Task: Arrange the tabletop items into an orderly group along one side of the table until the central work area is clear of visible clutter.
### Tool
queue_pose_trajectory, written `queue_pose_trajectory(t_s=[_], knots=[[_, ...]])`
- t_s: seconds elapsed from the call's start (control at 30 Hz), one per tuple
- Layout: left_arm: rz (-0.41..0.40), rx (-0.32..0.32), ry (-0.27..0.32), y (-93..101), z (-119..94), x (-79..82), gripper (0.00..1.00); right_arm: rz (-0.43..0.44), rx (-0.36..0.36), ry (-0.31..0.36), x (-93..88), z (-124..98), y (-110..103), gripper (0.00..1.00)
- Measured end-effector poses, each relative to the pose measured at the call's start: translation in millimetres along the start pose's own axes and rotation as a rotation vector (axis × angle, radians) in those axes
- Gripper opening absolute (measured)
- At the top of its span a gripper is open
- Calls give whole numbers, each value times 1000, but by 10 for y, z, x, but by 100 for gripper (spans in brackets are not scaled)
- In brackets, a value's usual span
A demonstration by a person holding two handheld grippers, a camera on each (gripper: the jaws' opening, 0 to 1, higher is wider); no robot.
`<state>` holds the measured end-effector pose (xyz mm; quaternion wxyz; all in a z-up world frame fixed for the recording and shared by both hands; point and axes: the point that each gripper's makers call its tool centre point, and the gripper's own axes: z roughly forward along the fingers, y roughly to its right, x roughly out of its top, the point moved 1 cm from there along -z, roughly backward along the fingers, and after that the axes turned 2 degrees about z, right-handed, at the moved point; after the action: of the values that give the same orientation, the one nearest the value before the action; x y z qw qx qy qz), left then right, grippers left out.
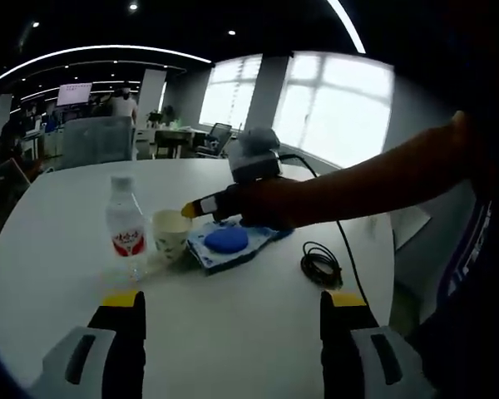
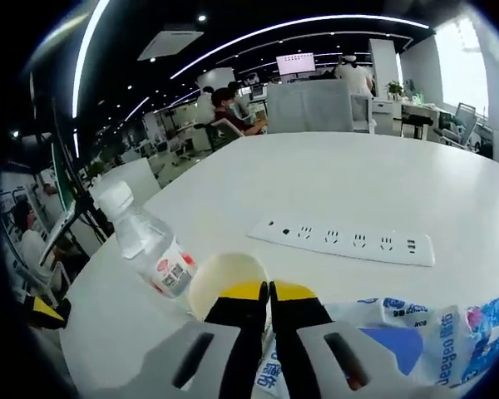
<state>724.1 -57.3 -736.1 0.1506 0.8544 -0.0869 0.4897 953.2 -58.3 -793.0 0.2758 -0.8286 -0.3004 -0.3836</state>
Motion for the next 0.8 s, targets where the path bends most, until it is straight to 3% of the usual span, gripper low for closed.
queue_pose_trajectory(t_s=[0.2,0.33,0.5,0.8], knots=[[0,0,-1,54,-13,3,85,16,25,1,4,-106,-139,0],[0,2,5,67,-20,8,85,50,38,0,5,-49,-143,0],[4,8,-2,60,-52,-17,85,207,65,30,43,-136,-223,0],[7,21,-1,86,-96,-24,85,203,69,7,-36,-143,-259,0]])
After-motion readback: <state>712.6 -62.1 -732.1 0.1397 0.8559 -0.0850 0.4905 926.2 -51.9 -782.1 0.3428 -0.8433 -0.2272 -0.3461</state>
